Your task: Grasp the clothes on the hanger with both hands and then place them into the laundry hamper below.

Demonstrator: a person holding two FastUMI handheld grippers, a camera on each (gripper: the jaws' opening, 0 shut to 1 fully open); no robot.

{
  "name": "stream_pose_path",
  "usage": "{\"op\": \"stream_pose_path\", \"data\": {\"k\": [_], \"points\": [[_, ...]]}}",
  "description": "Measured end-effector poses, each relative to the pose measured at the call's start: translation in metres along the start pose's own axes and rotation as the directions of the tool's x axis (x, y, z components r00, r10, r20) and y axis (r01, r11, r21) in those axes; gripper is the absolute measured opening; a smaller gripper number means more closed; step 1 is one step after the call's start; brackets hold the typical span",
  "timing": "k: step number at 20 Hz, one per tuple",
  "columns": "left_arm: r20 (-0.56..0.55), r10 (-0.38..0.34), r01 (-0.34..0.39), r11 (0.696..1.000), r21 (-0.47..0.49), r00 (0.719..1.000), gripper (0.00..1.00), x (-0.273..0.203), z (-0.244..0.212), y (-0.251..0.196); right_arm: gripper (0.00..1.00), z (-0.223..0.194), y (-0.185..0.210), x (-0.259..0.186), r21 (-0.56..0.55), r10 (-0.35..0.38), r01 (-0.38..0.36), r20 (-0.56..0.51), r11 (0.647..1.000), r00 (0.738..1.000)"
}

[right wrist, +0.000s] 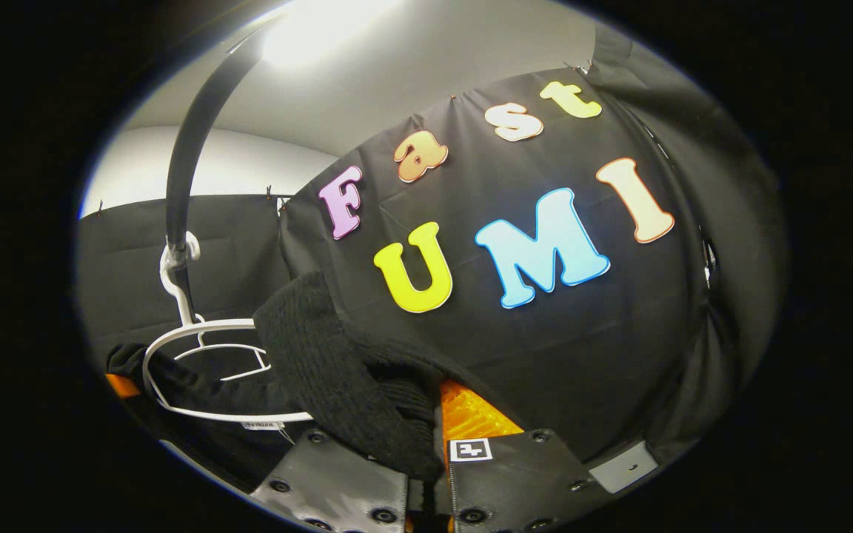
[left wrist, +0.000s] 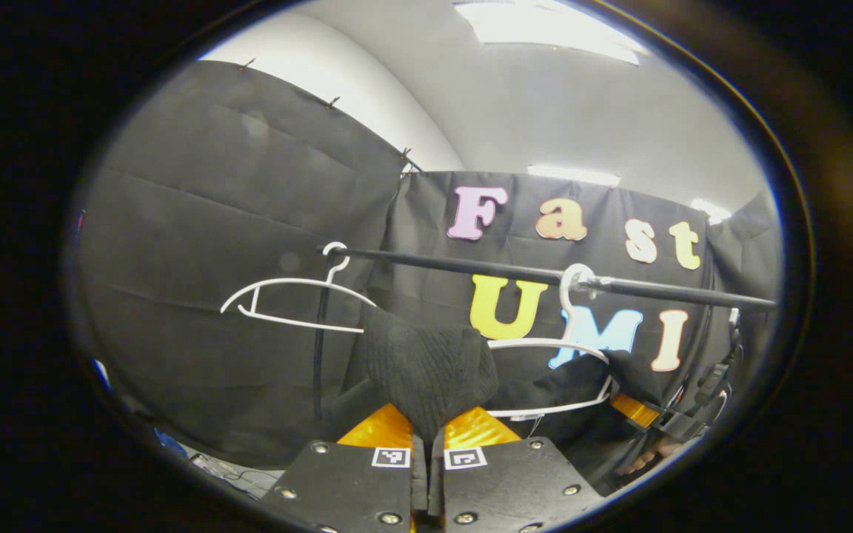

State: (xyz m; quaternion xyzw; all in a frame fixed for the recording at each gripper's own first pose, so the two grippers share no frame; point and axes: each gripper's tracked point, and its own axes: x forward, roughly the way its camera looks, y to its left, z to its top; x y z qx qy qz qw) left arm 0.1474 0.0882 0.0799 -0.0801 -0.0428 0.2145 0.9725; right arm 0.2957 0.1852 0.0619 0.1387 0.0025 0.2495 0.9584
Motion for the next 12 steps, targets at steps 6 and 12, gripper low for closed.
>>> {"op": "stream_pose_path", "data": {"k": [6,12], "points": [[0.056,-0.009,0.007,1.0,0.024,0.998,0.02,0.012,0.033,0.032,0.09,0.02,-0.015,0.003,-0.027,-0.065,0.067,0.066,0.997,0.996],[0.05,0.0,-0.002,0.999,0.043,0.999,0.02,0.037,0.033,0.058,0.09,0.024,-0.042,0.013,-0.031,-0.163,0.168,0.124,0.985,0.979]]}}
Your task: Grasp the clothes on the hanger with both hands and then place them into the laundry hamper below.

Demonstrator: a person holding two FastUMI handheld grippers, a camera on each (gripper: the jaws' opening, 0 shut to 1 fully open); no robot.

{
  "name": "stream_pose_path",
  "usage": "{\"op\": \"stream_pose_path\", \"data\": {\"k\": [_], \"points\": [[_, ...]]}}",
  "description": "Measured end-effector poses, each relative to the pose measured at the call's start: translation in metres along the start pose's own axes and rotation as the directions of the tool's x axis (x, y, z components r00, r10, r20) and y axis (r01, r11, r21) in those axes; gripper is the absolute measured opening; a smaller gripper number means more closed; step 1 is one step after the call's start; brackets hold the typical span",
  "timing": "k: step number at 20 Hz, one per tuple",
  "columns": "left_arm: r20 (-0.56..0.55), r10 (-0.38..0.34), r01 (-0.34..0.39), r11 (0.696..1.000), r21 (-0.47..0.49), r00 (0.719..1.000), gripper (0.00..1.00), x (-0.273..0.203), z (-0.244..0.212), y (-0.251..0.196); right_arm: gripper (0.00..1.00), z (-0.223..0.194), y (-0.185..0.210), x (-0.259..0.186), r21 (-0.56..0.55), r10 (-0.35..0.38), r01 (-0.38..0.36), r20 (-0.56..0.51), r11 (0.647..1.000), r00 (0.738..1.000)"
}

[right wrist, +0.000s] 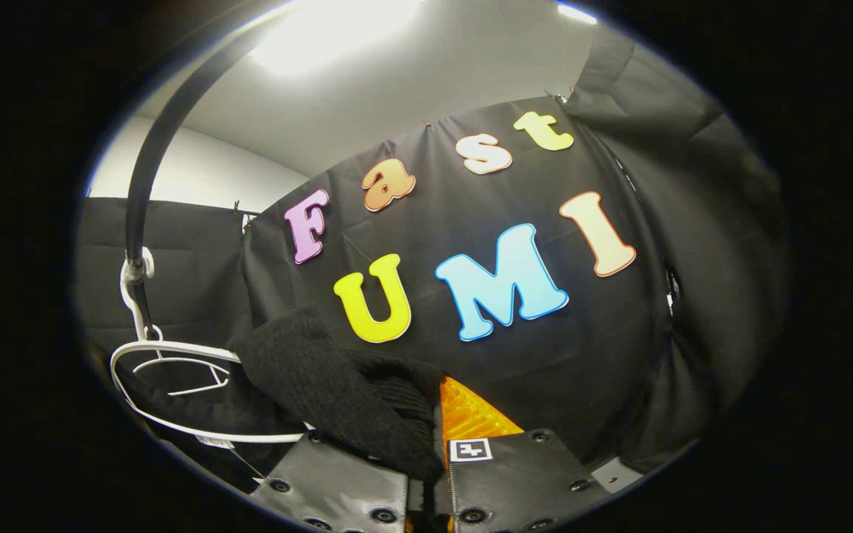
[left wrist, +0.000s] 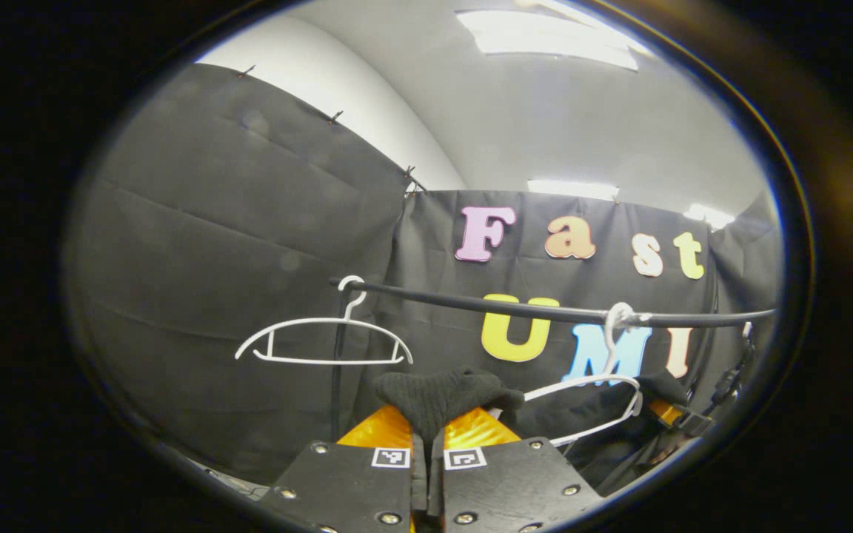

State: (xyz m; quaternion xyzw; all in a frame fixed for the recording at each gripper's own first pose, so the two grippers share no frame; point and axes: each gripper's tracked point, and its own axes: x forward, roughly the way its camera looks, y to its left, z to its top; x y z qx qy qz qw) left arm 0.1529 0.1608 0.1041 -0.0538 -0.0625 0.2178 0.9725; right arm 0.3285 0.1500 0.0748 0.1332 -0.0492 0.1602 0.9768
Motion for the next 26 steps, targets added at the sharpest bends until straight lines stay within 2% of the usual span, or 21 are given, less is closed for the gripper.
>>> {"op": "stream_pose_path", "data": {"k": [4,8,13,18,21,23,26], "points": [[-0.026,-0.016,0.016,1.0,0.0,1.0,0.02,0.016,-0.013,0.017,0.09,0.005,-0.015,-0.004,-0.014,-0.048,0.049,0.033,0.999,0.998],[-0.088,-0.027,0.028,1.0,0.013,0.996,0.02,0.023,-0.047,0.033,0.09,-0.001,-0.025,0.005,-0.054,-0.086,0.089,0.058,0.995,0.995],[-0.131,-0.034,0.036,0.999,0.01,0.991,0.02,0.024,-0.079,0.039,0.09,-0.028,-0.043,0.006,-0.087,-0.125,0.125,0.01,0.988,0.992],[-0.213,-0.04,0.039,0.999,-0.006,0.976,0.02,0.02,-0.119,0.044,0.09,-0.05,-0.052,-0.002,-0.127,-0.131,0.126,-0.035,0.984,0.991],[-0.248,-0.035,0.04,0.999,0.017,0.968,0.02,0.004,-0.138,0.042,0.09,-0.066,-0.058,-0.007,-0.186,-0.129,0.118,-0.052,0.976,0.99],[-0.266,-0.032,0.035,0.999,0.006,0.964,0.01,0.0,-0.147,0.037,0.09,-0.078,-0.067,-0.01,-0.157,-0.14,0.123,-0.101,0.98,0.985],[-0.272,-0.026,0.022,1.0,-0.015,0.962,0.02,-0.011,-0.149,0.034,0.09,-0.077,-0.076,-0.019,-0.141,-0.153,0.137,-0.104,0.98,0.983]]}}
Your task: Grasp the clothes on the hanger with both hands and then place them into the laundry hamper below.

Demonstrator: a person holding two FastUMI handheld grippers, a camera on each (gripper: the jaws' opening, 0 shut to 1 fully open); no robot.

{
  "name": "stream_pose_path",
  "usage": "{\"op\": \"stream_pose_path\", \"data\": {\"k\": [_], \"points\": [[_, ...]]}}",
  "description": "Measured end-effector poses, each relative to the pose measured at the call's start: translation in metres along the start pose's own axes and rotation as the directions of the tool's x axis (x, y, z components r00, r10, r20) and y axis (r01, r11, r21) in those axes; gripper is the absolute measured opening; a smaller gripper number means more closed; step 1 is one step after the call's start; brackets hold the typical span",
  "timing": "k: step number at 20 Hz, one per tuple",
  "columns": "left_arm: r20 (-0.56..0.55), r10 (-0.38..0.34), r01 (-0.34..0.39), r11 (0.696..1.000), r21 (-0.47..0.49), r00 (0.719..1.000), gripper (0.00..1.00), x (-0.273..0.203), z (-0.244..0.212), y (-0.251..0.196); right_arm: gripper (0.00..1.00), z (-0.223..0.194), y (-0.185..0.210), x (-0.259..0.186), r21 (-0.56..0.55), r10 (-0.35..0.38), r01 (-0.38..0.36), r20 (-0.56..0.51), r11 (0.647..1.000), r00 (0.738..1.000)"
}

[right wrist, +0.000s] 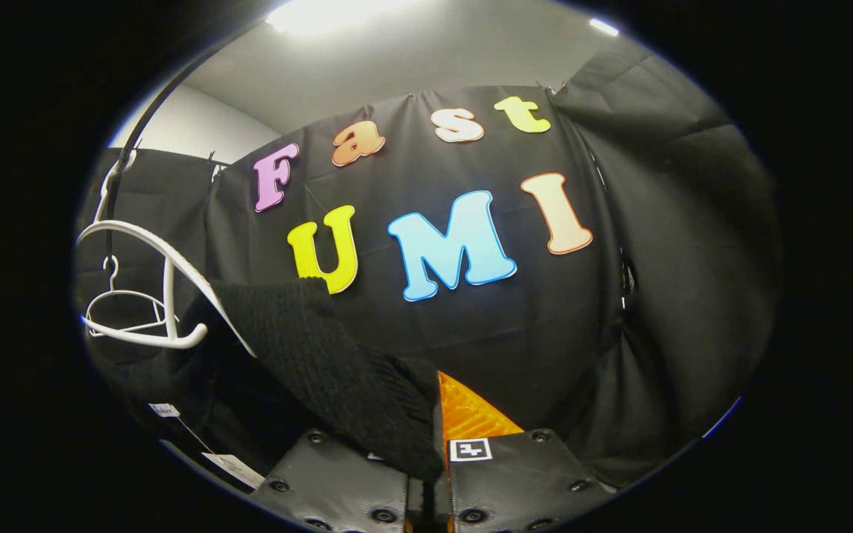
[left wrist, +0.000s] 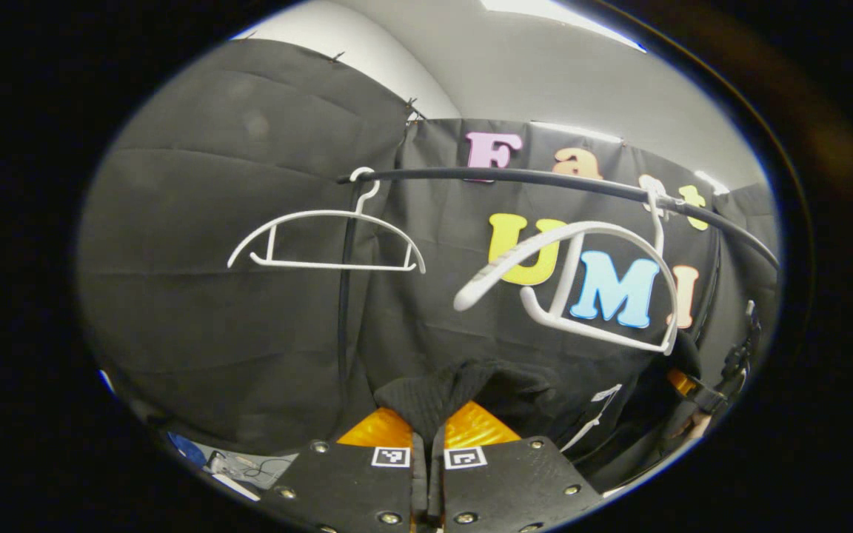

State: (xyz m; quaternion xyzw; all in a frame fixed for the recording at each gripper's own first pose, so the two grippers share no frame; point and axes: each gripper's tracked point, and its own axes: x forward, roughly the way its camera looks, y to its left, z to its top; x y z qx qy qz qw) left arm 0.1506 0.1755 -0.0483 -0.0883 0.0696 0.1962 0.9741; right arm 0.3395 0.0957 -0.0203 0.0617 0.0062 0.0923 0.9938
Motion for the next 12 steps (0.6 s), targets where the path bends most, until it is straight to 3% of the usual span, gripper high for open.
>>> {"op": "stream_pose_path", "data": {"k": [7,12], "points": [[-0.064,0.038,-0.038,0.999,0.001,0.997,0.02,-0.002,-0.045,-0.016,0.09,-0.036,-0.012,-0.021,-0.063,0.037,-0.041,-0.067,0.997,0.997],[-0.112,0.047,-0.045,0.999,0.019,0.993,0.02,-0.021,-0.07,-0.024,0.09,-0.059,-0.034,-0.033,-0.016,0.058,-0.061,-0.146,0.998,0.988]]}}
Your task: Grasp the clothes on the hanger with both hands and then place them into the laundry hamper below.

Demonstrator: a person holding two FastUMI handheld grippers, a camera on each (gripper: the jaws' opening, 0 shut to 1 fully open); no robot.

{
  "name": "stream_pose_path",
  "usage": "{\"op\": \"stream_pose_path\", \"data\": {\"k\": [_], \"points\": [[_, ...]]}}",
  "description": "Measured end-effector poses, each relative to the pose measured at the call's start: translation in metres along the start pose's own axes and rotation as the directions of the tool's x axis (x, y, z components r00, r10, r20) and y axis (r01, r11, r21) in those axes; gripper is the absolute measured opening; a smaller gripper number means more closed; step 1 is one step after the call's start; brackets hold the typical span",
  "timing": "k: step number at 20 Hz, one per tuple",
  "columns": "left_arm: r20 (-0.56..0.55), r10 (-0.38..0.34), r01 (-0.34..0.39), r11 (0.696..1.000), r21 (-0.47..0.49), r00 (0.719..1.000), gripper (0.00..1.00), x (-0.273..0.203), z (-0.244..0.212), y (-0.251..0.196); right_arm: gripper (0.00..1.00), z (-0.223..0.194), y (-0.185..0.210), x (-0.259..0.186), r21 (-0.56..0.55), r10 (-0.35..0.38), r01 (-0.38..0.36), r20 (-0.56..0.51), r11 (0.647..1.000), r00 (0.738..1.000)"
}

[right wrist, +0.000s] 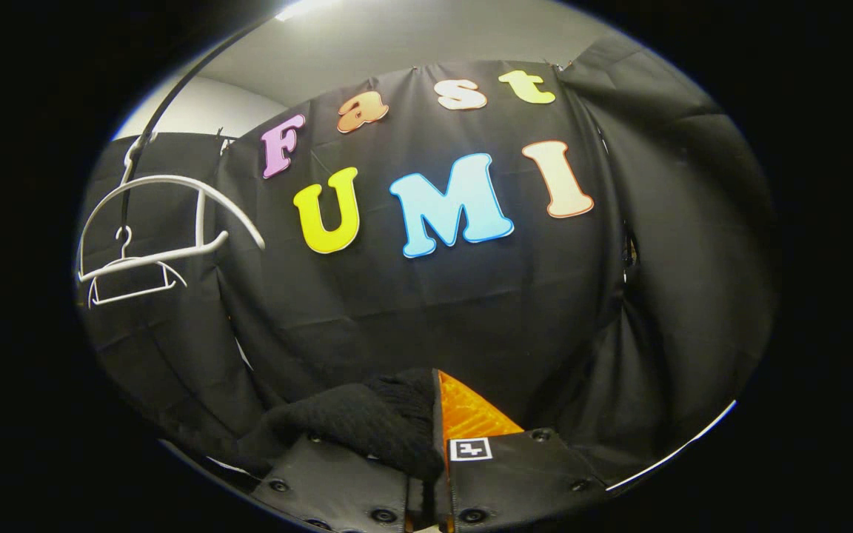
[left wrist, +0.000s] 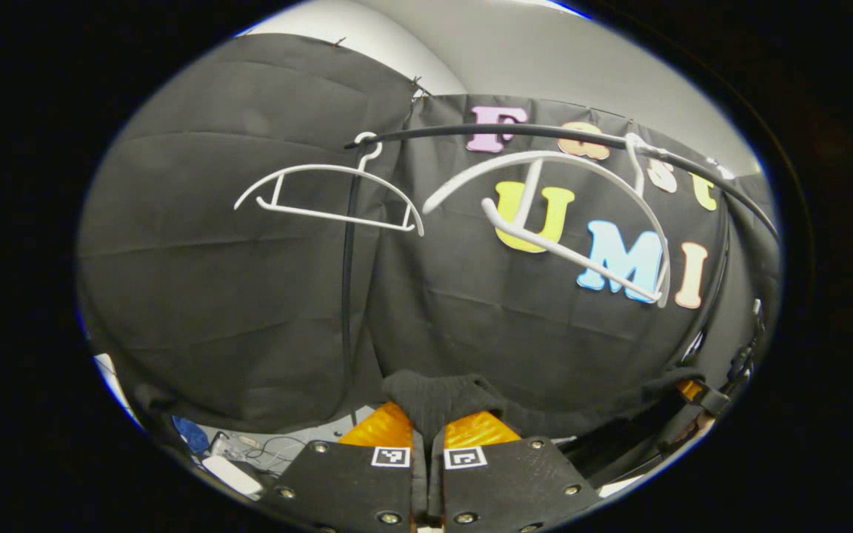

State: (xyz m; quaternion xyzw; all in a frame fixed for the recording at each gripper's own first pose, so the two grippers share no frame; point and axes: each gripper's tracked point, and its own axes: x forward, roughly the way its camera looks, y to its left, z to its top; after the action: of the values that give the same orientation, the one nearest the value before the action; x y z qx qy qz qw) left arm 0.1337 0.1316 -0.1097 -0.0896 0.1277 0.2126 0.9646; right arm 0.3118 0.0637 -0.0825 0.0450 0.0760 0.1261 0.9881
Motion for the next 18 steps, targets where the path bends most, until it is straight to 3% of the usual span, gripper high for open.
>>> {"op": "stream_pose_path", "data": {"k": [4,9,18], "points": [[-0.056,-0.03,0.036,0.994,0.1,0.998,0.02,-0.023,-0.035,-0.012,0.1,-0.014,0.0,-0.031,0.031,0.012,-0.01,-0.055,0.999,0.998],[-0.148,-0.133,0.157,0.975,0.157,0.98,0.02,-0.013,-0.077,-0.034,0.1,-0.032,0.009,-0.081,-0.015,-0.019,0.018,-0.087,1.0,0.996],[-0.215,-0.352,0.391,0.902,0.183,0.911,0.02,-0.013,-0.104,-0.04,0.1,-0.052,0.028,-0.18,-0.09,-0.173,0.162,-0.133,0.983,0.976]]}}
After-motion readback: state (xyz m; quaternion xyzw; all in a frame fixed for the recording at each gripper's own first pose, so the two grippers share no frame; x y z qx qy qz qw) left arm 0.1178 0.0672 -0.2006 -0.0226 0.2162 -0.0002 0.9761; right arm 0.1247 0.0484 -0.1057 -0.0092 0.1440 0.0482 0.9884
